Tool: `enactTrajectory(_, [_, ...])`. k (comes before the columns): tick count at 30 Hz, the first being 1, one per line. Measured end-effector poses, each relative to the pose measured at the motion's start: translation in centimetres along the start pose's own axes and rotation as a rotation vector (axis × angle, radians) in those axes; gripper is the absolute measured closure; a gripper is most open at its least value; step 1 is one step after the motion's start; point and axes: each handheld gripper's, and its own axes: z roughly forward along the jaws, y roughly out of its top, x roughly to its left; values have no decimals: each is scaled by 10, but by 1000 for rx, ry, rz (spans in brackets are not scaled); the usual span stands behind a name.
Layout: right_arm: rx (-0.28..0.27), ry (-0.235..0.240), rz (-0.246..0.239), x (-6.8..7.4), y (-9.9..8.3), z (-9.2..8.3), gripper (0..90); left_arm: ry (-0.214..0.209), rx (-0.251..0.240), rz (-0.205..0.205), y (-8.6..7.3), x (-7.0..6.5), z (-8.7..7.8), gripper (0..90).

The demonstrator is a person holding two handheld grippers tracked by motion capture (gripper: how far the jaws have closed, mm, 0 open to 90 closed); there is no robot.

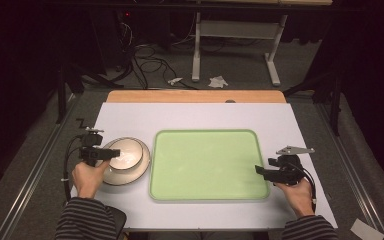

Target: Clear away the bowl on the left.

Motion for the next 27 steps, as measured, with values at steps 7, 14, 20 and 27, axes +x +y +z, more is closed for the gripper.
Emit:
enactTrajectory(7, [4, 2, -1, 0, 0, 1, 373, 0, 28, -17, 0, 1, 3, 637])
enactTrajectory(14, [15, 7, -4, 0, 0, 2, 369, 2, 33, -36, 2, 4, 4, 707])
enactTrajectory(20, [19, 6, -5, 1, 0, 3, 368, -20, 54, -59, 3, 6, 4, 805])
enactTrajectory(27, [29, 4, -10, 0, -1, 5, 365, -31, 66, -65, 4, 6, 5, 816])
